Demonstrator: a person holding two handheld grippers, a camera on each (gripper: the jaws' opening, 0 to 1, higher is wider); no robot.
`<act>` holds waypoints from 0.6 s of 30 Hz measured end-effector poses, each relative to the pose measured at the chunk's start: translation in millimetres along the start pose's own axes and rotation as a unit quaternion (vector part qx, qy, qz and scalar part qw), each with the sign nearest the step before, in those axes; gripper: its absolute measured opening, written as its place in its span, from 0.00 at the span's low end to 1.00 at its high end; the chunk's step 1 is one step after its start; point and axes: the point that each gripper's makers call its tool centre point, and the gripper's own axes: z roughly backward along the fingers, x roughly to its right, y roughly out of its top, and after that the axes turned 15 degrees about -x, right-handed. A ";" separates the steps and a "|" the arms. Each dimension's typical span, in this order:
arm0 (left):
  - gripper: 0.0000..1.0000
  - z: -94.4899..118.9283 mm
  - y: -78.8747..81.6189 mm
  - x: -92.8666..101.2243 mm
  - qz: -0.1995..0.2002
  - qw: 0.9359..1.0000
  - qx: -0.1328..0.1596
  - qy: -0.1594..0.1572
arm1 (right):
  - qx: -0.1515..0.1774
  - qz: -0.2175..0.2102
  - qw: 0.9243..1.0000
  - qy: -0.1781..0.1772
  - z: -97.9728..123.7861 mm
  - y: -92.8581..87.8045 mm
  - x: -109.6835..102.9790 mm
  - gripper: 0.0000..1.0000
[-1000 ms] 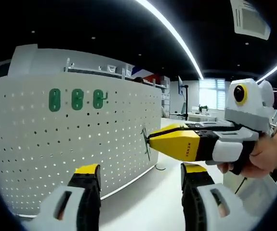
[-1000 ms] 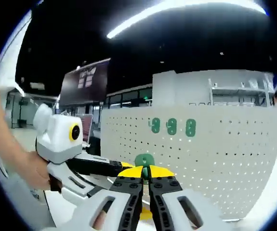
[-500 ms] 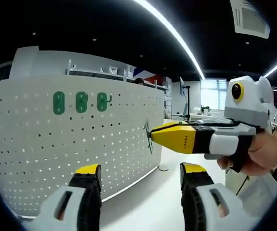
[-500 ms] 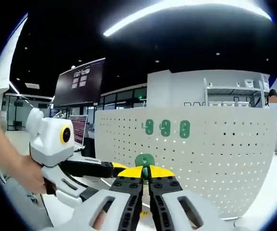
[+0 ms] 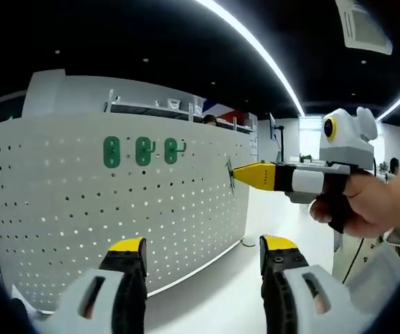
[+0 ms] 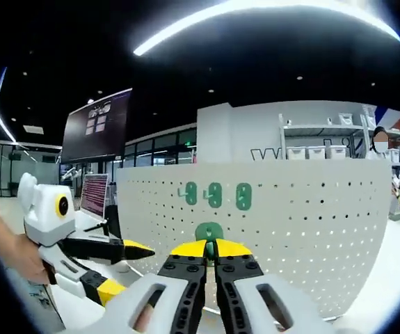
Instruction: Insert the hook assembly into the mounting plate slot until the hook locks in place.
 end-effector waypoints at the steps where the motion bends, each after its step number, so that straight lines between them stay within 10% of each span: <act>1: 0.67 1.9 -0.7 -1.6 0.001 1.000 -0.001 0.000 | 0.000 -0.008 1.000 -0.004 -0.5 0.9 3.1 0.01; 18: 0.67 31.7 -7.1 -28.8 0.024 0.999 0.016 0.042 | 0.009 -0.025 0.999 -0.034 -8.0 14.9 28.6 0.01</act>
